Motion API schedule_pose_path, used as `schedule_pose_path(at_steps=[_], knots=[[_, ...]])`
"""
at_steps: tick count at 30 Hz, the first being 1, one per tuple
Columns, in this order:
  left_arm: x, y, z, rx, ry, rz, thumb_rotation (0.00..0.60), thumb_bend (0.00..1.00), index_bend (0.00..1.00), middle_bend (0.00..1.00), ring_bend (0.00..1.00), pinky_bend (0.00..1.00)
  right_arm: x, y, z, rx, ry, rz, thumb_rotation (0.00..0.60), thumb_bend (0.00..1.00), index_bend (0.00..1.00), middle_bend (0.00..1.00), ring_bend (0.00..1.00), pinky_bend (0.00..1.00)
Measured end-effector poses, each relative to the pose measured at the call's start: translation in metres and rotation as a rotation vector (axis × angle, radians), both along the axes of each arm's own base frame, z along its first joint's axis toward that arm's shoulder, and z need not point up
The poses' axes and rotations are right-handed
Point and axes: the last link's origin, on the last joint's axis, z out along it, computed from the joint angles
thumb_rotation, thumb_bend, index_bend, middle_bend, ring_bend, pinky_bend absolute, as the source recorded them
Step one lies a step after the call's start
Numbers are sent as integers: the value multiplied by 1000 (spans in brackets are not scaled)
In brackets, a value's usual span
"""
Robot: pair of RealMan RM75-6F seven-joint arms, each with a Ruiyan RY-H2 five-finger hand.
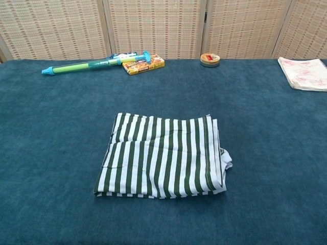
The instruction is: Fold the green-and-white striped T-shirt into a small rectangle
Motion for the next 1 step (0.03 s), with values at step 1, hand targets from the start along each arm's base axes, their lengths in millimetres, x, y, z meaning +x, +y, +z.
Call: schedule_pose_path(at_steps=[1], knots=[[1, -4, 0, -7, 3, 4, 600, 151, 148, 351, 301, 443, -1, 1, -1, -3, 3, -2, 600, 293, 183, 275, 179, 315]])
